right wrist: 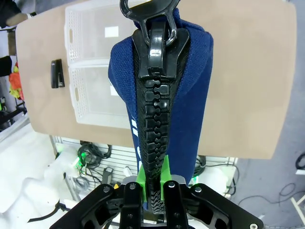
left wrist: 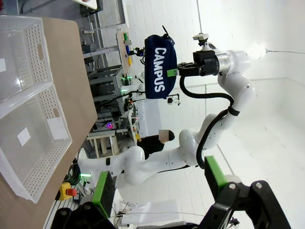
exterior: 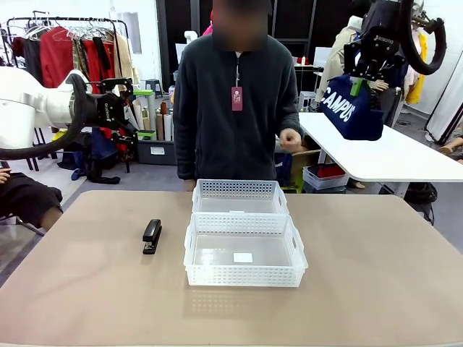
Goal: Distribute items into two baskets.
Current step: Move the picked Pencil pouch towards the Organizing basket indicated by the person, stopping as directed.
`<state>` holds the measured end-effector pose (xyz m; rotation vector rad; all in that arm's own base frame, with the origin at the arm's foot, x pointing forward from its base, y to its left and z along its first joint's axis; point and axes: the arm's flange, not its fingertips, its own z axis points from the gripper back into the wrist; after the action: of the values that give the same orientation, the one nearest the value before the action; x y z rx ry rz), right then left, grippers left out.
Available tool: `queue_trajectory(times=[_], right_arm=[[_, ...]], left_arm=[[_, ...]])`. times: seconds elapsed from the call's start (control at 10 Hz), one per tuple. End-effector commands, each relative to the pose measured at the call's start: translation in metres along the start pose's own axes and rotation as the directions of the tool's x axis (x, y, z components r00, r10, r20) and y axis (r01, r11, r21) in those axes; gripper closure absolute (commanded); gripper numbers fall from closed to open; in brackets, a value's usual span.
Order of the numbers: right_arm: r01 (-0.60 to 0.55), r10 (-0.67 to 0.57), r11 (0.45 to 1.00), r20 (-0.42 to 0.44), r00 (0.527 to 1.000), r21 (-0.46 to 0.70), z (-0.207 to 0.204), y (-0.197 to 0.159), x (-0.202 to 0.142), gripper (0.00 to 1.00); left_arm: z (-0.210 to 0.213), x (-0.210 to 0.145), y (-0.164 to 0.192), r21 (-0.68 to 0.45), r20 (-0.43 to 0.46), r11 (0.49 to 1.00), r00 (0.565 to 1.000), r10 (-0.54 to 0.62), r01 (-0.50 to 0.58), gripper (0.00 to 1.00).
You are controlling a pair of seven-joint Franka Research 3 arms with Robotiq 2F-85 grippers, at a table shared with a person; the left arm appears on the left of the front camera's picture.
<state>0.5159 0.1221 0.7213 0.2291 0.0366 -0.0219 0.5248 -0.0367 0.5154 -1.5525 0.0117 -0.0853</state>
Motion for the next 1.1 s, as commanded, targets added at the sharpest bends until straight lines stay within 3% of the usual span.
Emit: queue_trajectory(times=[0.0, 1.0], right_arm=[[-0.012, 0.012, 1.000, 0.007, 1.000, 0.002, 0.0025, 0.0001, -0.0018, 1.00], [-0.012, 0.012, 1.000, 0.007, 1.000, 0.002, 0.0025, 0.0001, -0.0018, 1.00]], left_arm=[[0.0006, -0.0008, -0.0008, -0.002, 0.002, 1.000, 1.000, -0.001, 0.001, 0.00], [0.0006, -0.0008, -0.0008, -0.002, 0.002, 1.000, 1.000, -0.001, 0.001, 0.00]])
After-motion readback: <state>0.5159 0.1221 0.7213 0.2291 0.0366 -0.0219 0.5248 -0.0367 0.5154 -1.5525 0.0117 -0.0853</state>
